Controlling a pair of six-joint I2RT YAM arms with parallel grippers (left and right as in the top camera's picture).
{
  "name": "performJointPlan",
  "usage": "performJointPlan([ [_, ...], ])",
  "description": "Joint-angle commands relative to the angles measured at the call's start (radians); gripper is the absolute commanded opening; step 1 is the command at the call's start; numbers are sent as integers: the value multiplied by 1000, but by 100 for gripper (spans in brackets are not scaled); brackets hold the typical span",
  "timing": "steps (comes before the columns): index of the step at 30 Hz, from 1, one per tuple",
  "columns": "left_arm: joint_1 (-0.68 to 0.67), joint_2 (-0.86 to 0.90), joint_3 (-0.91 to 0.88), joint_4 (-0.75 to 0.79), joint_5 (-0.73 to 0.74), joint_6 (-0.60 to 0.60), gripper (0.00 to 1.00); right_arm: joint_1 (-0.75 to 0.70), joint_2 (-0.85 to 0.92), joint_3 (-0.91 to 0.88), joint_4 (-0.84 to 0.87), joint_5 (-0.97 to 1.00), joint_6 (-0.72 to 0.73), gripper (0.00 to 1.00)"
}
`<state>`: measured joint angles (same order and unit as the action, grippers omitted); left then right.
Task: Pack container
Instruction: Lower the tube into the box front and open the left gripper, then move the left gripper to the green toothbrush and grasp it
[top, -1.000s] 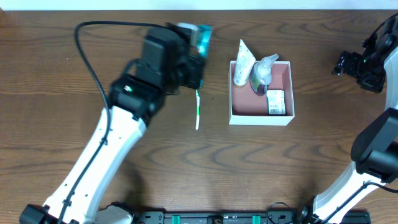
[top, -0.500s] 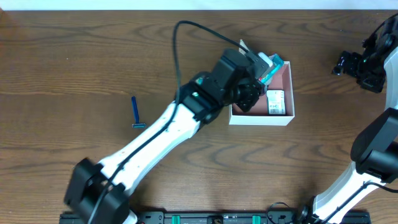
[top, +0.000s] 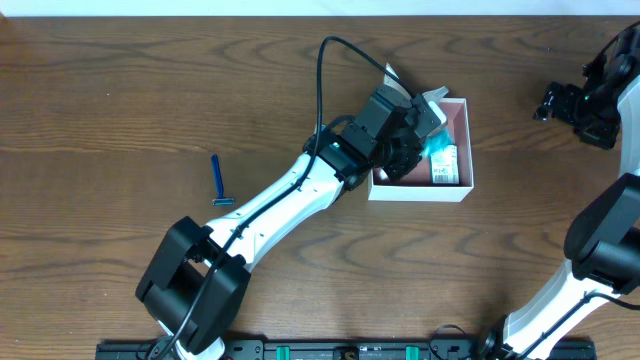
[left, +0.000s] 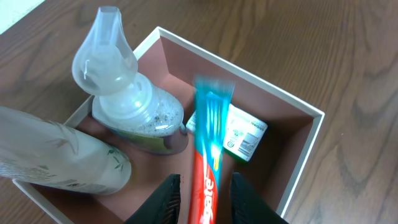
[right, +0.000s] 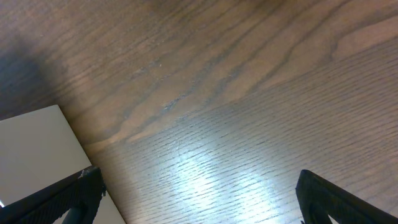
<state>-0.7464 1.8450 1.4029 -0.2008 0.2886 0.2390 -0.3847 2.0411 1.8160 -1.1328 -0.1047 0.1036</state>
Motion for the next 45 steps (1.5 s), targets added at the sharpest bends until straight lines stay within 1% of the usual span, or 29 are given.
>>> performJointPlan([
  [1,3,29,10,0,-21,34,28,5,-12,0,-1,-4,15,99],
  [6,3,29,9,2,-58,34,30,5,-12,0,0,-4,15,99],
  [10,5,-25,9,-25,-128,33,29,5,-12,0,-1,-4,15,99],
  [14,16,-138,9,-146,-222,33,29,5,-12,0,0,-4,15,99],
  [17,46,-225,8,-285,-313,25,29,5,-12,0,-1,-4,15,99],
  [19,79,-254,8,-350,-354,-24,29,5,-12,0,-1,-4,15,99],
  [21,127,-259,8,-389,-361,-95,32,5,-12,0,-1,-4,15,99],
  [23,178,-241,7,-419,-361,-160,34,5,-12,0,-1,-4,15,99],
  [27,264,-175,7,-467,-361,-306,34,5,-12,0,-1,-4,15,99],
  [29,296,-129,7,-484,-361,-382,34,5,-12,0,-1,-4,15,99],
  [31,317,-79,7,-494,-360,-430,34,5,-12,0,-1,-4,15,99],
  [37,324,48,7,-489,-352,-449,34,5,-12,0,-1,-4,15,99],
  [39,322,76,7,-490,-348,-475,34,5,-12,0,-1,-4,15,99],
  [45,322,120,7,-475,-227,-488,34,5,-12,0,0,-4,15,99],
])
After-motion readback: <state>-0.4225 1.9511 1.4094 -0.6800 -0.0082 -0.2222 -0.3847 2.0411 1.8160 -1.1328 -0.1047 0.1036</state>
